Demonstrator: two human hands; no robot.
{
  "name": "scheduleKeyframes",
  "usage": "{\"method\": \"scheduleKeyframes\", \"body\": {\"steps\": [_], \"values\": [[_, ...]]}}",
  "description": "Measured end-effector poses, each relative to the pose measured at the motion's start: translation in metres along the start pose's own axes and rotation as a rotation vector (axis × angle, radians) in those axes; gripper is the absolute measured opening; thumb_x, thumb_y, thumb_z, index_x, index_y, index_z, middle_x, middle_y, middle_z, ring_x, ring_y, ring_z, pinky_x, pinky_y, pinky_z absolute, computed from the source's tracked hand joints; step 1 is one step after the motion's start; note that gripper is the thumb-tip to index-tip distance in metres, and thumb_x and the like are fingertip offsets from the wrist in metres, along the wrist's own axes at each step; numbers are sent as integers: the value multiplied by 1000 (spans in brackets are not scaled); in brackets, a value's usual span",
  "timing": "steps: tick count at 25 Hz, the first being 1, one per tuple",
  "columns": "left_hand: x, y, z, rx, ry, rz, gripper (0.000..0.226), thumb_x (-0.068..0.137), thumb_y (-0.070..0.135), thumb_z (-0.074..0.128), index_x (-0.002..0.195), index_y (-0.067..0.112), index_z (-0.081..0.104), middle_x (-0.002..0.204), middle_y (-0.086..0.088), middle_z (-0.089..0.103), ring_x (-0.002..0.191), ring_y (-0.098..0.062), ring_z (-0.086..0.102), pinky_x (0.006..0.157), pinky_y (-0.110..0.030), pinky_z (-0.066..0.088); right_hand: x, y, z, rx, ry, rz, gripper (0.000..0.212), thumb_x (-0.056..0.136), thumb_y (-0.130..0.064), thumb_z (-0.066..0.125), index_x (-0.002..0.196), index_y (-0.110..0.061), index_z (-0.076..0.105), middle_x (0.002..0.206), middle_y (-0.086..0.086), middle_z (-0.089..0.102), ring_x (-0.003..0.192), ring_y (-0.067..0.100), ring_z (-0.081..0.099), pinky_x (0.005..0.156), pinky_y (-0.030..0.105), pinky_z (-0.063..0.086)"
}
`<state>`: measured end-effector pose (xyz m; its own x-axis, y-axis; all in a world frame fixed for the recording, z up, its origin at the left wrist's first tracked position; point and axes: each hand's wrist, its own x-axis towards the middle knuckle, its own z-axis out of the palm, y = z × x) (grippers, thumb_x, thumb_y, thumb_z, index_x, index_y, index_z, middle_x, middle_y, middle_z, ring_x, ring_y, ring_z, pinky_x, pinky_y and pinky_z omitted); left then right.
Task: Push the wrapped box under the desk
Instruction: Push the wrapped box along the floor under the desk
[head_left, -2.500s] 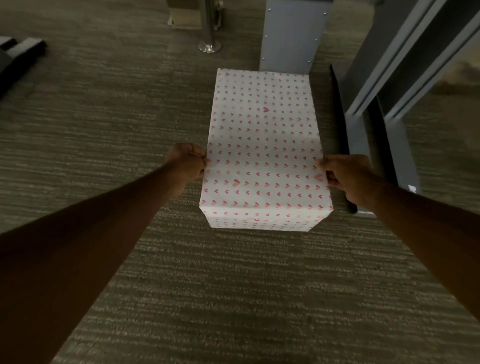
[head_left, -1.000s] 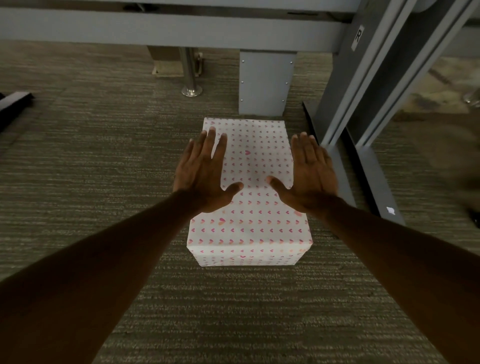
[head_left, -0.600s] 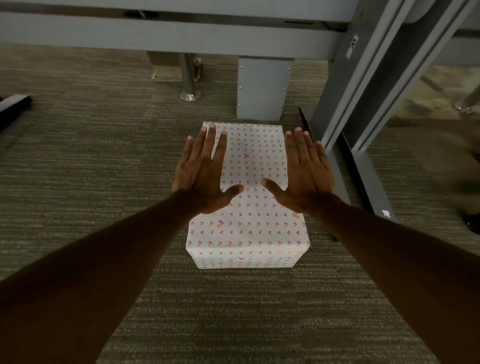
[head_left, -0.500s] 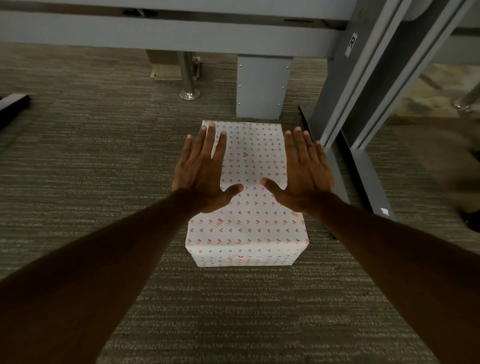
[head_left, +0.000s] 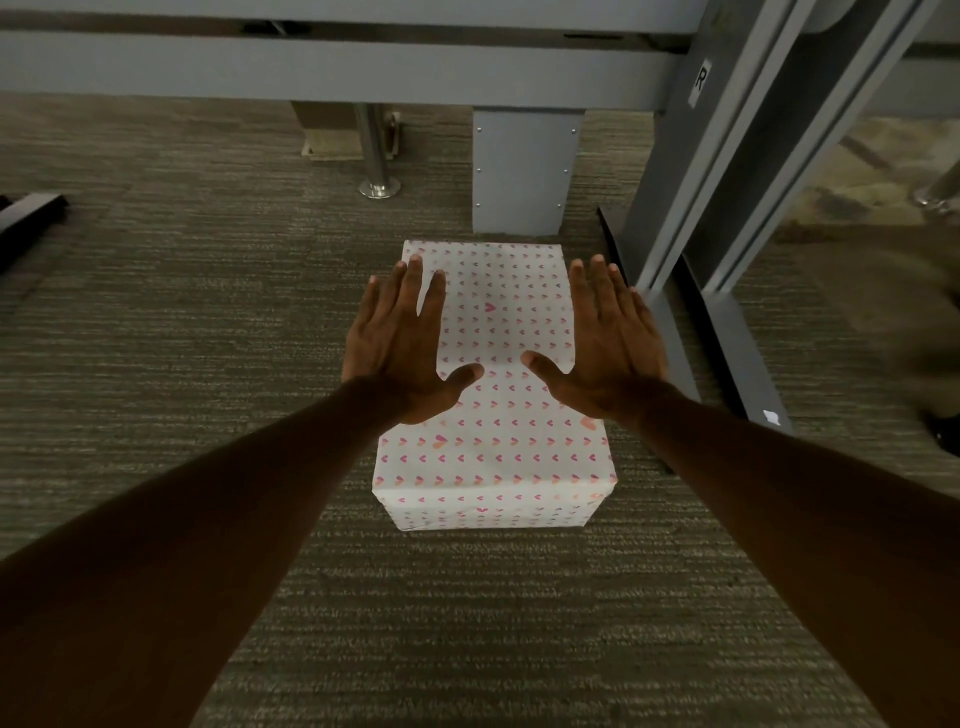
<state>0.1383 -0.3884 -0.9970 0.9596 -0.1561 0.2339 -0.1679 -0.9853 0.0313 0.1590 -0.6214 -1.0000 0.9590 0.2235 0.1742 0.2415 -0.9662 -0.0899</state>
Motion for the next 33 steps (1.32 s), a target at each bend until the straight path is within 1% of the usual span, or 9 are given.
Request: {"method": "scheduleKeyframes", "body": {"steps": [5,8,12,14,18,21,25,27,33], "values": [[-10,-6,9,-133,-121,-159,96,73,67,59,147,15,26,154,-14,31,140,-34,31,99,-55,46,-9,1,6,91,-47,52,104,86,-68,47,158,-10,0,168,15,3,154,32,4,123,47,9],[-17,-14,17,-181,-169,-237,83,75,54,67,141,12,39,142,-15,43,132,-33,40,96,-49,48,-13,1,12,136,-68,88,89,88,-55,55,156,-10,18,161,16,28,148,35,26,119,50,28],[-25,-21,27,-357,-227,-460,58,82,29,70,133,9,50,133,-15,54,117,-33,56,74,-32,54,-18,3,24,358,-146,282,55,91,-36,59,140,-13,48,136,11,58,123,32,56,89,38,53],[-27,-26,31,-455,-300,-607,46,87,22,66,128,6,55,126,-16,61,106,-32,63,65,-32,55,-17,6,31,502,-211,407,48,92,-28,60,136,-10,52,126,11,63,104,29,65,72,30,55],[-24,-33,38,-625,-355,-748,17,91,19,60,92,2,64,97,-18,69,78,-25,66,59,-33,53,-12,15,39,719,-257,606,43,91,-25,66,129,-7,60,118,12,66,83,20,68,64,31,61],[-20,-33,39,-752,-332,-871,18,92,21,61,100,4,63,96,-14,67,79,-22,65,56,-29,51,-10,20,43,839,-246,684,34,88,-24,72,117,-7,66,115,12,68,72,14,66,54,25,57],[-17,-32,40,-821,-280,-946,10,91,18,62,91,9,62,95,-12,66,77,-19,63,55,-28,49,-11,23,43,970,-250,740,19,84,-21,76,98,-11,68,114,11,70,77,18,69,55,26,59],[-15,-29,41,-845,-246,-936,11,91,17,62,80,16,60,95,-9,66,79,-19,62,57,-30,48,-11,26,42,1002,-254,755,22,84,-22,75,102,-11,69,115,11,70,82,20,70,55,26,60],[-1,-16,37,-902,-168,-946,10,91,17,60,82,21,61,101,-6,65,89,-24,63,54,-30,47,-11,39,36,1058,-213,767,28,87,-24,73,110,-8,70,111,11,72,86,21,72,68,31,61]]}}
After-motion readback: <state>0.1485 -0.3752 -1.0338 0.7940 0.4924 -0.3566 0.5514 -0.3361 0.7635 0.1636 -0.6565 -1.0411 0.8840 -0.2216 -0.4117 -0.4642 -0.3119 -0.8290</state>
